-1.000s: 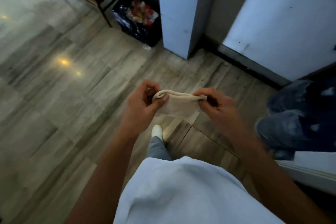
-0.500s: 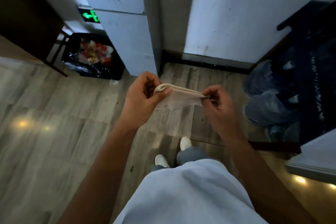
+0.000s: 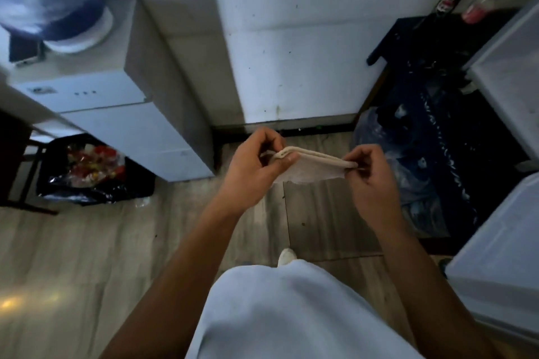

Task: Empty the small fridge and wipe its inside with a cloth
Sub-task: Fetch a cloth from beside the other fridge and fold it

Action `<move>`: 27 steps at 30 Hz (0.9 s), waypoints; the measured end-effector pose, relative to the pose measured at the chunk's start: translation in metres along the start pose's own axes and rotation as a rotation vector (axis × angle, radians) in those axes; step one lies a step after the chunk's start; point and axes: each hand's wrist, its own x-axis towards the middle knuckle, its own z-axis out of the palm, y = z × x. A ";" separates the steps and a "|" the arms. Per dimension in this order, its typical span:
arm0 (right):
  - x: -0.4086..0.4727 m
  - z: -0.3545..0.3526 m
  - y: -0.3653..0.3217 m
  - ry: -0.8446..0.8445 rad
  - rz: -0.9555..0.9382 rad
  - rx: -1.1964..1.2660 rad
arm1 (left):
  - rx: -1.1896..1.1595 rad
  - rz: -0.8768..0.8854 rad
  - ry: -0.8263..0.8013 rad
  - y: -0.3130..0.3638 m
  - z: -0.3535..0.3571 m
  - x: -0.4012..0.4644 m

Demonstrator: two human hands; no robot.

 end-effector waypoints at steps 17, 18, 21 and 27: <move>0.075 -0.053 0.035 0.139 0.377 0.008 | -0.234 0.002 -0.641 0.022 0.074 0.198; 0.083 -0.051 0.034 0.167 0.394 0.004 | -0.235 0.005 -0.678 0.024 0.076 0.210; 0.105 -0.043 0.028 0.255 0.426 0.035 | -0.227 0.030 -0.763 0.028 0.079 0.249; 0.139 -0.031 0.015 0.442 0.426 0.095 | -0.222 0.119 -0.956 0.036 0.092 0.320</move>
